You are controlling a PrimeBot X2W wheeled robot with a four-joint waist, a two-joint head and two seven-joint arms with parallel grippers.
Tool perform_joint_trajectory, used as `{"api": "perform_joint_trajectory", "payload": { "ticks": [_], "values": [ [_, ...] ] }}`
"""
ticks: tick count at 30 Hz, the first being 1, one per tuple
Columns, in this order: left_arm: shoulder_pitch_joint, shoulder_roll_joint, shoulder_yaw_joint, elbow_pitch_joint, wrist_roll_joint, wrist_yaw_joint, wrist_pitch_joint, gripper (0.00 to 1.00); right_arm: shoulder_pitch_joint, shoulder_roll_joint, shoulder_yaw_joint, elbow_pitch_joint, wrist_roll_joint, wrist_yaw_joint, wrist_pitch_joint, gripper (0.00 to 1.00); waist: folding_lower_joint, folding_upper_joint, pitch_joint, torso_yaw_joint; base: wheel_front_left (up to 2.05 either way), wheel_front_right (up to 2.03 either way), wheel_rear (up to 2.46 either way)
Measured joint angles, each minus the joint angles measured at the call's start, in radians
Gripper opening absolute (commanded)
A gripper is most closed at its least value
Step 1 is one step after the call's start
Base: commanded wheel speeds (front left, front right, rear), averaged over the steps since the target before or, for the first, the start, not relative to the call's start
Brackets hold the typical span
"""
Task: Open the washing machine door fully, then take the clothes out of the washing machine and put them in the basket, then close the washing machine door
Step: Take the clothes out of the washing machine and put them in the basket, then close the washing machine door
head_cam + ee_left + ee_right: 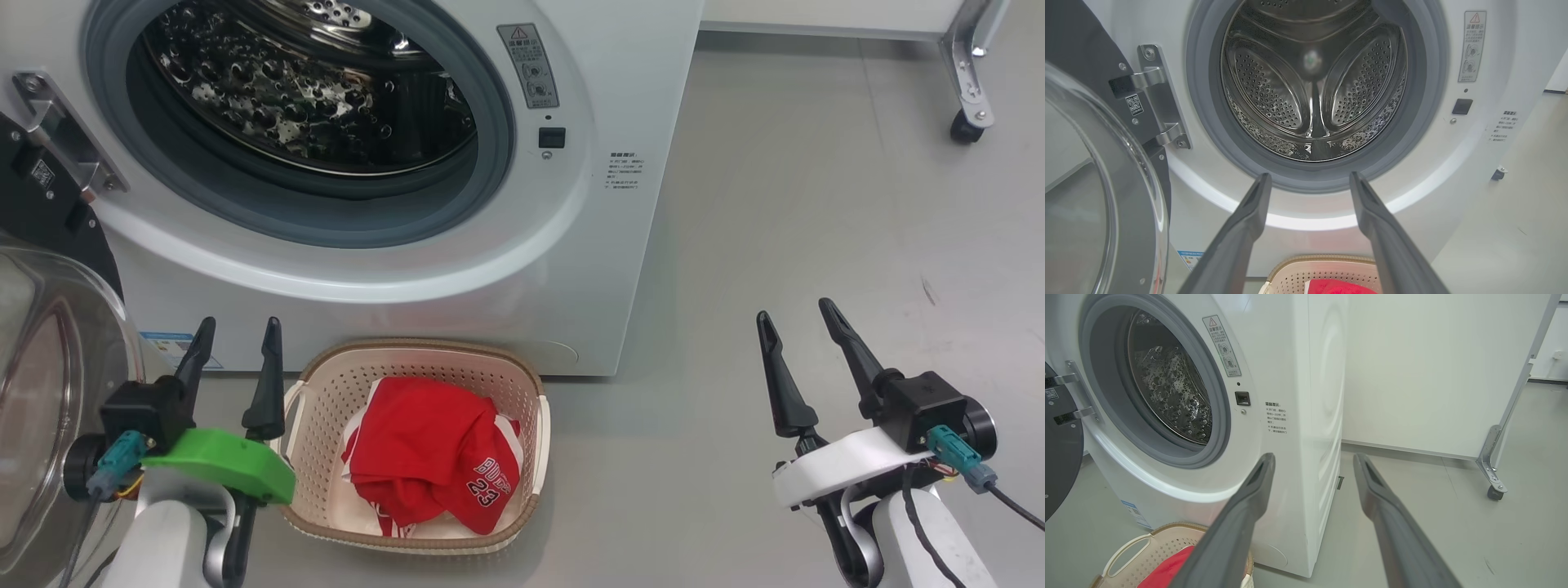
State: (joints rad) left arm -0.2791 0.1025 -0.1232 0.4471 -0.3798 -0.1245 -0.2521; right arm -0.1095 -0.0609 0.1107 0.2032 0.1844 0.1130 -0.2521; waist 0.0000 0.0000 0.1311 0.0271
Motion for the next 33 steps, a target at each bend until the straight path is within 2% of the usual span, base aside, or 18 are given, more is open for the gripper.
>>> {"api": "perform_joint_trajectory", "payload": {
  "ticks": [4, 8, 14, 33],
  "values": [
    [0.053, 0.002, -0.026, -0.072, 0.003, 0.0, 0.0, 1.0, 0.014, 0.004, 0.005, -0.003, 0.0, -0.003, 0.0, 1.0, 0.0, 0.0, -0.019, -0.007, 0.0, 0.0, 0.0],
    [0.101, 0.005, -0.035, -0.112, 0.003, -0.001, 0.0, 1.0, 0.02, 0.005, -0.015, -0.025, 0.001, -0.029, 0.0, 1.0, 0.0, 0.0, -0.023, -0.015, 0.0, 0.0, 0.0],
    [0.146, 0.007, -0.035, -0.166, 0.003, -0.001, 0.0, 1.0, 0.02, 0.006, -0.029, -0.05, 0.004, -0.044, 0.0, 1.0, 0.0, 0.0, -0.02, -0.022, 0.0, 0.0, 0.0],
    [0.203, 0.005, -0.019, -0.256, 0.003, -0.001, 0.0, 1.0, 0.032, 0.012, -0.035, -0.075, 0.004, -0.054, 0.0, 1.0, 0.0, 0.0, 0.004, -0.034, 0.0, 0.0, 0.0]
  ]
}}
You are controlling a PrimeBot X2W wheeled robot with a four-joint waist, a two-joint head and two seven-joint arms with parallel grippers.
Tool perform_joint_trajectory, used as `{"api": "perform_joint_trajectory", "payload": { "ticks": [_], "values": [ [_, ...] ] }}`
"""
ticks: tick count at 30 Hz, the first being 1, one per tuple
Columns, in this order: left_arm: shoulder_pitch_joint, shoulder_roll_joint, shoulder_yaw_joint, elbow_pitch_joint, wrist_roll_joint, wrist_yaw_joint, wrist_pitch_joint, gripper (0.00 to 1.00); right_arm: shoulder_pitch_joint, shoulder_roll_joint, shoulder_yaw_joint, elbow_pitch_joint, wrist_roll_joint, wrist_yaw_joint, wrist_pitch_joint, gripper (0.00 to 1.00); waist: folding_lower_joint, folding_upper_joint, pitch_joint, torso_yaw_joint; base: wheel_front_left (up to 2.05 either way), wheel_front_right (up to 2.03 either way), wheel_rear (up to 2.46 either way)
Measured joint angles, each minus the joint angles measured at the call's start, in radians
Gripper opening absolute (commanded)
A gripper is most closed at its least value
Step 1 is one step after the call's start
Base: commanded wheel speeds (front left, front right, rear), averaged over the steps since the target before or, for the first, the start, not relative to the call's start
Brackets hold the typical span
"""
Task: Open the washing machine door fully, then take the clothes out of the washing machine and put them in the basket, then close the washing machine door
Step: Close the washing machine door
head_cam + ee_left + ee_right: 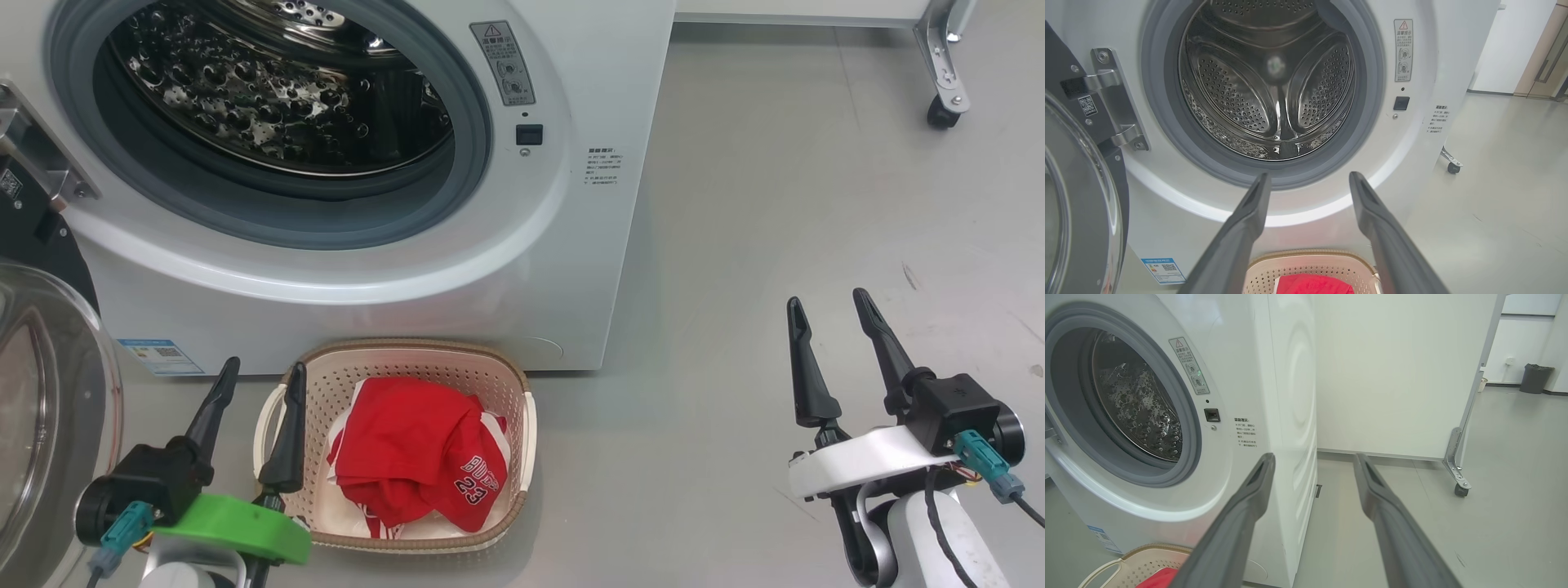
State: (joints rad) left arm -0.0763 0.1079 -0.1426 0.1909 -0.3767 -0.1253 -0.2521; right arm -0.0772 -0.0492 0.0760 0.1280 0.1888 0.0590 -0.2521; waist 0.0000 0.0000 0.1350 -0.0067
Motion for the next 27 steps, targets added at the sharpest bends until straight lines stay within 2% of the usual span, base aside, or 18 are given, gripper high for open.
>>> {"api": "perform_joint_trajectory", "payload": {
  "ticks": [27],
  "values": [
    [0.025, 0.0, 0.008, -0.039, 0.007, 0.0, 0.0, 1.0, 0.0, 0.001, 0.001, -0.003, 0.0, 0.0, 0.0, 1.0, 0.0, 0.0, 0.004, -0.004, 0.0, 0.0, 0.0]
  ]
}}
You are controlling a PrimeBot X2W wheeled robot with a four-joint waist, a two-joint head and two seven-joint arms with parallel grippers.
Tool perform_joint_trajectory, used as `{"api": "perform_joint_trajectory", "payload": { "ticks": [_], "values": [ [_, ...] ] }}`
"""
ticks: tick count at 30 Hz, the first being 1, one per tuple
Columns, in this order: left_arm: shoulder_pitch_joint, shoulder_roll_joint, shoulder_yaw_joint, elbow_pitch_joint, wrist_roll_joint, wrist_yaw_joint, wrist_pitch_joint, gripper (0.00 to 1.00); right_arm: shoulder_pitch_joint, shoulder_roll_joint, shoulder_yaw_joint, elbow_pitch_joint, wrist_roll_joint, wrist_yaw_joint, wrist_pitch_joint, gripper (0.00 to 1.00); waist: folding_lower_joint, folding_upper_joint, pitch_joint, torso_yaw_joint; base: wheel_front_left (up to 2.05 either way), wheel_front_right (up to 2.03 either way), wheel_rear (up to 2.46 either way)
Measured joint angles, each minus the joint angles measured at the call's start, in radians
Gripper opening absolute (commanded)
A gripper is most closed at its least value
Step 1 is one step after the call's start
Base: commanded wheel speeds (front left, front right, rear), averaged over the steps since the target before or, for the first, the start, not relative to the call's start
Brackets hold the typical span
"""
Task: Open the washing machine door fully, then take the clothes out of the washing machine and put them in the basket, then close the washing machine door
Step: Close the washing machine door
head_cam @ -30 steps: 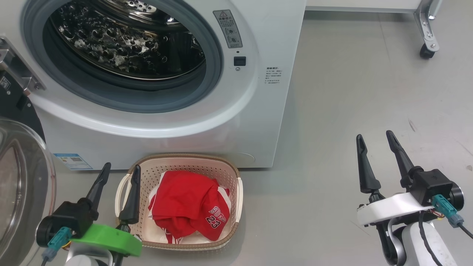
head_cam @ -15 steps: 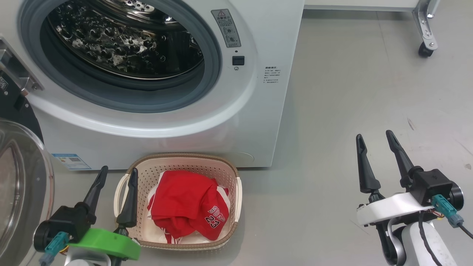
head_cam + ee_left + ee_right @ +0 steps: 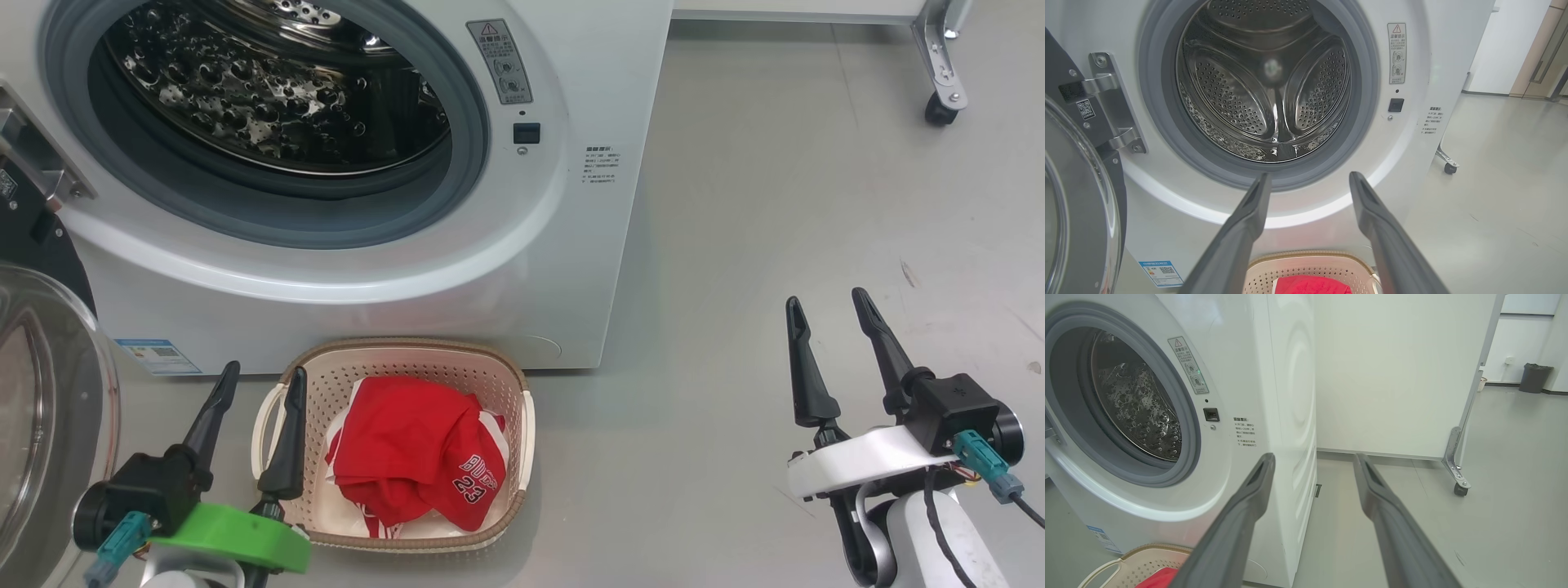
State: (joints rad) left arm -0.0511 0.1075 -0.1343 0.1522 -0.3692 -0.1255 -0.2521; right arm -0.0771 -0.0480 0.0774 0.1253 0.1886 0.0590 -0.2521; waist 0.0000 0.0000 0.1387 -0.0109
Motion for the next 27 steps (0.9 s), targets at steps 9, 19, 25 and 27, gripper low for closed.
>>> {"api": "perform_joint_trajectory", "payload": {
  "ticks": [9, 19, 25, 27],
  "values": [
    [0.004, -0.001, 0.021, 0.004, 0.023, 0.0, 0.0, 1.0, 0.0, 0.001, 0.001, 0.001, 0.0, 0.0, 0.0, 1.0, 0.0, 0.0, 0.001, 0.0, -0.2, 0.21, -0.01],
    [0.011, -0.001, 0.029, 0.004, 0.028, 0.0, 0.0, 1.0, 0.0, 0.002, 0.002, 0.001, 0.0, 0.0, 0.0, 1.0, 0.0, 0.0, 0.002, -0.005, -0.61, 0.61, 0.0],
    [0.011, -0.001, 0.032, 0.004, 0.038, 0.0, 0.0, 1.0, 0.0, 0.003, 0.002, 0.001, 0.0, 0.0, 0.0, 1.0, 0.0, 0.0, 0.003, -0.007, -0.95, 0.95, 0.0],
    [0.011, -0.001, 0.032, 0.004, 0.039, 0.0, 0.0, 1.0, 0.0, 0.003, 0.003, 0.001, 0.0, 0.0, 0.0, 1.0, 0.0, 0.0, 0.003, -0.007, -1.11, 1.11, 0.0]
  ]
}}
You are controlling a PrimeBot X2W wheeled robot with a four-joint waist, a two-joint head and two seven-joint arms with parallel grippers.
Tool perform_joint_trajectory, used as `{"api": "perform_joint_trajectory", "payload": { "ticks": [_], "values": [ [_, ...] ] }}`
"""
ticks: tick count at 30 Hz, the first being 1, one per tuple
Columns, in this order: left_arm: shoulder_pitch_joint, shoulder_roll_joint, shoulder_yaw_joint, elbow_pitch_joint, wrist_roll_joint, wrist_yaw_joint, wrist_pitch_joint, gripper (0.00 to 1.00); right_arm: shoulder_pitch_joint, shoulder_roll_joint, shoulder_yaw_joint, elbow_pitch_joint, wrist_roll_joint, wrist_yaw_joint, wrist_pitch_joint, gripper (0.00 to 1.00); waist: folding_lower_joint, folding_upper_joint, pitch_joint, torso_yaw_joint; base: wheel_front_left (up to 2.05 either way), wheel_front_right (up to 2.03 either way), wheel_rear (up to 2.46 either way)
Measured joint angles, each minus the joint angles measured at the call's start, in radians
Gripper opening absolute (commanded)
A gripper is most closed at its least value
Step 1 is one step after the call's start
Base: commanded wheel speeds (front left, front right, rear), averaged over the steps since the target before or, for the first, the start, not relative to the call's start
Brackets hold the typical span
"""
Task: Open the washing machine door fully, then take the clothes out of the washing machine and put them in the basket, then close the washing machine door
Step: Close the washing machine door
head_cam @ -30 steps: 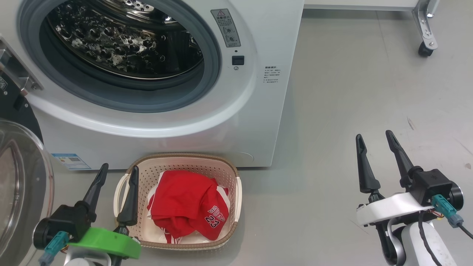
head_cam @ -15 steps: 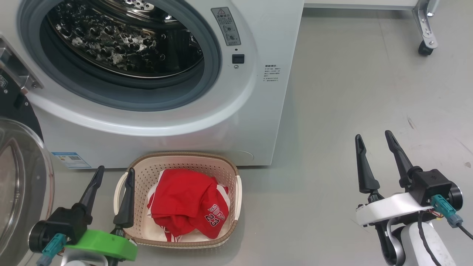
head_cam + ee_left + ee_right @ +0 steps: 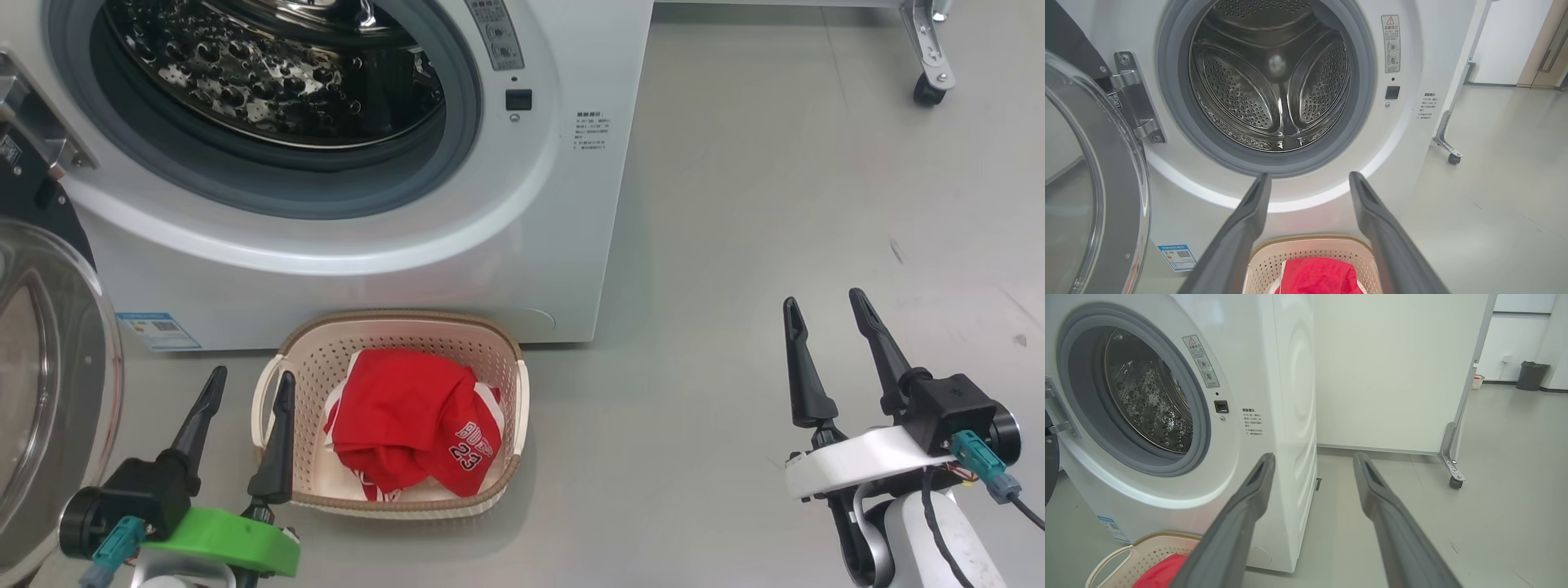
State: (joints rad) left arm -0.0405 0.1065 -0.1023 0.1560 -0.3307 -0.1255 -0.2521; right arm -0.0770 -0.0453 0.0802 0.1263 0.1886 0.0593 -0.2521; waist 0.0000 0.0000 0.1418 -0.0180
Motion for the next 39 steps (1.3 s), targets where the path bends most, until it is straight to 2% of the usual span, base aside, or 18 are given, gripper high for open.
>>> {"api": "perform_joint_trajectory", "payload": {
  "ticks": [19, 33, 39],
  "values": [
    [0.0, -0.004, 0.032, -0.019, 0.017, 0.0, 0.0, 1.0, 0.0, 0.0, 0.001, 0.0, 0.0, 0.0, 0.0, 1.0, 0.0, 0.0, 0.019, 0.003, -1.32, 1.32, 0.0],
    [0.0, -0.017, 0.036, -0.024, 0.042, 0.0, 0.0, 1.0, 0.0, 0.0, -0.001, 0.0, 0.0, 0.0, 0.0, 1.0, 0.0, 0.0, 0.022, 0.009, -0.82, 0.82, 0.0],
    [0.0, -0.033, 0.033, -0.019, -0.02, 0.0, 0.0, 1.0, -0.001, 0.0, 0.0, 0.0, 0.0, 0.0, 0.0, 1.0, 0.0, 0.0, 0.021, 0.01, -0.41, 0.41, 0.0]
  ]
}}
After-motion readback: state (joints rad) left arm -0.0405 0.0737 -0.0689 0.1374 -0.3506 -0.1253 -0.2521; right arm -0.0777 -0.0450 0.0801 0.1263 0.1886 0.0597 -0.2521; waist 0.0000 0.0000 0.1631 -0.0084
